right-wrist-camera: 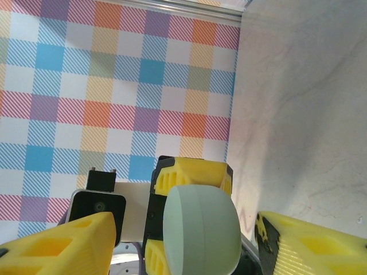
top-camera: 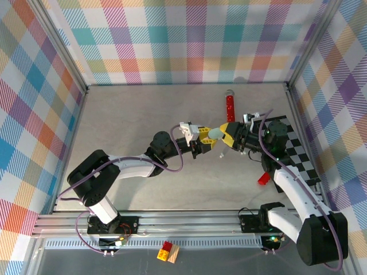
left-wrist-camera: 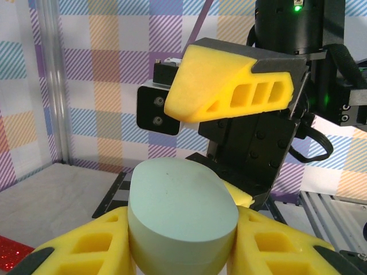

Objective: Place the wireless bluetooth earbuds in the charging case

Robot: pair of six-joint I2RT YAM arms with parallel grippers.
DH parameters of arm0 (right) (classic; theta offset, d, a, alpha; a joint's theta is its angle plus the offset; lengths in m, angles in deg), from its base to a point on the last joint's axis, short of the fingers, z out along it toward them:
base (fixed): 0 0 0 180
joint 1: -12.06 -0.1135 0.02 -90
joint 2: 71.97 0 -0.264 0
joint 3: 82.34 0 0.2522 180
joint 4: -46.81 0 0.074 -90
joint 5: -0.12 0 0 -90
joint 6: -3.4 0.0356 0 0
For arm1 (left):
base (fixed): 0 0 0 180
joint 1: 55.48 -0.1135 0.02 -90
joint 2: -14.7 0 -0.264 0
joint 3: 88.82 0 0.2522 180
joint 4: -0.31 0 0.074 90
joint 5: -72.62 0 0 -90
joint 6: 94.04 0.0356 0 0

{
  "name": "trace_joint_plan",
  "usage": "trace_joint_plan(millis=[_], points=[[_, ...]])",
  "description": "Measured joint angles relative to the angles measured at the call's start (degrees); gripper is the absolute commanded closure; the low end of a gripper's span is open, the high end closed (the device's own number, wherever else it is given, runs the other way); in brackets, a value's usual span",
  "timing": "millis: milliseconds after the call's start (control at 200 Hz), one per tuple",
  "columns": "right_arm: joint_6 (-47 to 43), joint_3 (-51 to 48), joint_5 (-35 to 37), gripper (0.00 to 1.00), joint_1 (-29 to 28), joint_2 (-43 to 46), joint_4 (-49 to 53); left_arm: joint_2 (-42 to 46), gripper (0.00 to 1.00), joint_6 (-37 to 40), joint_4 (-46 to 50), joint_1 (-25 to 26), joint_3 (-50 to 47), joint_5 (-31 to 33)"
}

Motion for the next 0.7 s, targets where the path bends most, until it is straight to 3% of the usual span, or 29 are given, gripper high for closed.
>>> trace_joint_plan(millis=[330,560,625,700], points=[[1.5,0.0,-1.8,0.57,-0.1,-1.1,-0.3,-0.5,0.66,-0.6,0.0,0.0,0.8,-0.4],[1.9,0.0,-2.0,0.85,-0.1,-1.2,0.4,-0.9,0.66,-0.6,0.0,0.0,1.2,-0.3],[2.1,0.0,-2.0,0.87,-0.1,-1.4,0.3,-0.9,0.63,-0.6,0.0,0.0,1.2,-0.3],[2.4,-0.1,-1.9,0.90,-0.1,-1.6,-0.3,-0.9,0.52,-0.6,0.0,0.0,1.2,-0.1]])
